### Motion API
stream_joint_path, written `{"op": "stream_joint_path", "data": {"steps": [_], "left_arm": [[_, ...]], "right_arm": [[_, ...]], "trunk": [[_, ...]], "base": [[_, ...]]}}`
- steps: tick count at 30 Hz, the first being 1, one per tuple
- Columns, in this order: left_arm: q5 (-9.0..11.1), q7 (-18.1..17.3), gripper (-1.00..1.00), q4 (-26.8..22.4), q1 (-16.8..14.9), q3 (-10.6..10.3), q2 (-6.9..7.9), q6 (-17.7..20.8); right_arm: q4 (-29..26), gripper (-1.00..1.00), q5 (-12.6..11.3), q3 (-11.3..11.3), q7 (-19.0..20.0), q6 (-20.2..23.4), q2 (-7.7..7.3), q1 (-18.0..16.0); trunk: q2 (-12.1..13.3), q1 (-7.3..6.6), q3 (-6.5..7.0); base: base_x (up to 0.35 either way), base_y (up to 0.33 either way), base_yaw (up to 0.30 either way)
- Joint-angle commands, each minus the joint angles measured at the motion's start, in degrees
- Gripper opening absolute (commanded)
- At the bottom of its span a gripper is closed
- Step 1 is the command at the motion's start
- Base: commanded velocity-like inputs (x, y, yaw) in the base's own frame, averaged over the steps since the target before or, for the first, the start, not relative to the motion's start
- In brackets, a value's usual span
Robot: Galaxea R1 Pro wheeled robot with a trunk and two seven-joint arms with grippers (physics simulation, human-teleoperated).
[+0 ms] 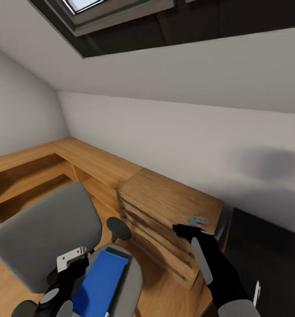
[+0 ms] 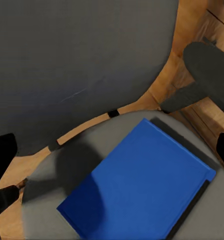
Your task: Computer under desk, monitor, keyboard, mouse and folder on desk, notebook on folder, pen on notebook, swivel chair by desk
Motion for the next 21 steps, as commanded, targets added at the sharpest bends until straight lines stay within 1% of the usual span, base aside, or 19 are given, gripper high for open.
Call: {"op": "stream_joint_path", "data": {"steps": [1, 6, 21], "left_arm": [[0.38, 0.49, 1.0, -0.08, -0.05, -0.14, 0.06, 0.14], [0.38, 0.49, 1.0, -0.08, -0.05, -0.12, 0.08, 0.12], [0.38, 0.49, 1.0, -0.08, -0.05, -0.14, 0.06, 0.11]], "right_arm": [[0.02, 1.0, -0.61, 0.49, -0.53, 0.18, -0.01, -0.03], [0.38, 1.0, -0.62, 1.14, -0.52, 0.18, -0.01, -0.03], [0.47, 1.0, -0.53, 1.24, -0.6, 0.18, -0.08, -0.03]], "trunk": [[-0.07, 0.01, -0.08], [-0.07, 0.01, -0.08], [-0.07, 0.01, -0.08]], "base": [[0.0, 0.0, 0.28], [0.0, 0.0, 0.28], [0.0, 0.0, 0.28]]}}
